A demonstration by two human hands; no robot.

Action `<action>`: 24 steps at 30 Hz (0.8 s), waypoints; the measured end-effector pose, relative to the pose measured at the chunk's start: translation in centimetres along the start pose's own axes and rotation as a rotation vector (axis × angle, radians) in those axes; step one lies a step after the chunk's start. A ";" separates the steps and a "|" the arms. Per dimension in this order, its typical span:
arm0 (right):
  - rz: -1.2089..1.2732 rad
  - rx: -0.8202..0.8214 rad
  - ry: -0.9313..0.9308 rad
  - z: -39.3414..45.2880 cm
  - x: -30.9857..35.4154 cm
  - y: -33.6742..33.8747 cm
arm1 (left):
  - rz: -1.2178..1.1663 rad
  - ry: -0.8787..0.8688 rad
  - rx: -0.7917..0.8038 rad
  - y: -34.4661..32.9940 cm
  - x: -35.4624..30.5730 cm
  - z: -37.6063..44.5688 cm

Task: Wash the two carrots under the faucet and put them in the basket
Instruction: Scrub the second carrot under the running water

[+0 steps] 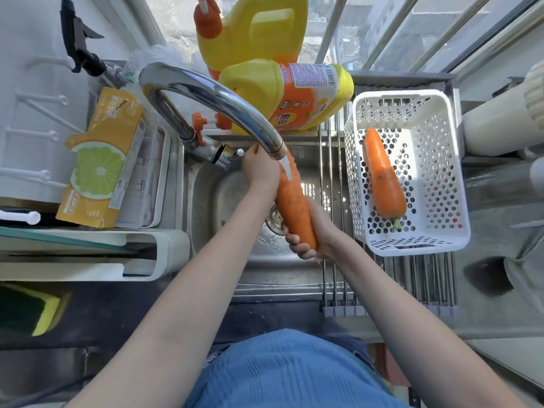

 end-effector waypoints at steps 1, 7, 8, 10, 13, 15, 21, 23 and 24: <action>-0.087 -0.106 0.093 -0.4 0.0 -0.4 | 0.025 -0.008 -0.057 -0.1 0.1 -0.1; -0.910 -0.673 0.617 -1.4 0.2 -0.8 | -0.029 0.076 -0.172 1.1 1.9 -0.8; -1.001 -0.668 0.571 -1.7 0.6 -0.8 | -0.021 0.118 -0.141 1.7 2.6 -0.8; -1.213 -0.682 0.495 -2.5 2.0 -1.1 | -0.032 0.225 -0.053 3.5 4.4 -0.5; -1.663 -0.685 0.595 -3.2 4.3 -2.7 | -0.026 0.349 0.241 7.1 6.1 0.0; -1.877 -0.597 0.637 -2.8 5.1 -4.1 | 0.177 0.324 0.469 8.9 6.4 0.2; -1.603 -0.626 0.790 -0.6 8.3 -8.2 | 0.541 0.203 0.860 10.6 5.8 -0.1; -1.476 -0.696 0.818 -0.2 9.4 -9.4 | 0.470 0.152 0.893 10.3 6.0 -0.4; -1.377 -0.722 0.831 0.0 9.6 -9.8 | 0.427 0.127 0.894 9.9 6.1 -0.7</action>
Point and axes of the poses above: each hand's wrist, its own z-axis towards the middle knuckle, its own y-axis out of the back of the hand, x = y × z, the point moved 1 cm from there along z, towards the middle knuckle, and after that the axes turned 15 degrees about z, right-handed, at the moved point
